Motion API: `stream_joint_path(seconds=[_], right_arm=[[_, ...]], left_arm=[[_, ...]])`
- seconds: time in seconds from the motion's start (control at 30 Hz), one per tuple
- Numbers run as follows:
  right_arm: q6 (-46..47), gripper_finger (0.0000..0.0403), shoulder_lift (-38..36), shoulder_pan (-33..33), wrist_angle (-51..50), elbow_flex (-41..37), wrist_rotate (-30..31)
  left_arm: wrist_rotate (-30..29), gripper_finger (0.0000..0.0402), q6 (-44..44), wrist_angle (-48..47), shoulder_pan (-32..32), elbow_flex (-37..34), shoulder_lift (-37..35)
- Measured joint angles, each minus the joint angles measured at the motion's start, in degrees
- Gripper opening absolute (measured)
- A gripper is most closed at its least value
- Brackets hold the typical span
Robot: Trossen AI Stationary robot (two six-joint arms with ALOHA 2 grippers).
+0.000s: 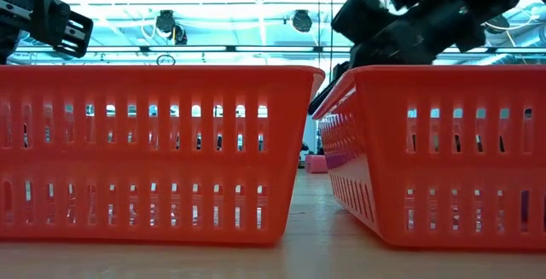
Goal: Pick & Place Office items
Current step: Put the pink charger adapter into the right red bin
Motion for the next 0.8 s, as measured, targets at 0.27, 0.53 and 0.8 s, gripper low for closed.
stream_joint_path(seconds=[0.27, 0.53, 0.8], right_arm=[[-4.27, 0.0192, 0.00, -5.48, 0.00, 0.00, 0.00], [-4.30, 0.0192, 0.00, -10.64, 0.00, 0.00, -0.01], [-7.74, 0.0192, -0.19, -16.74, 1.44, -0.02, 0.15]], left_arm=[[0.01, 0.0271, 0.00, 0.00, 0.02, 0.00, 0.00], [0.00, 0.0271, -0.01, 0.00, 0.02, 0.02, 0.00], [0.01, 0.0271, 0.00, 0.00, 0.01, 0.00, 0.00]])
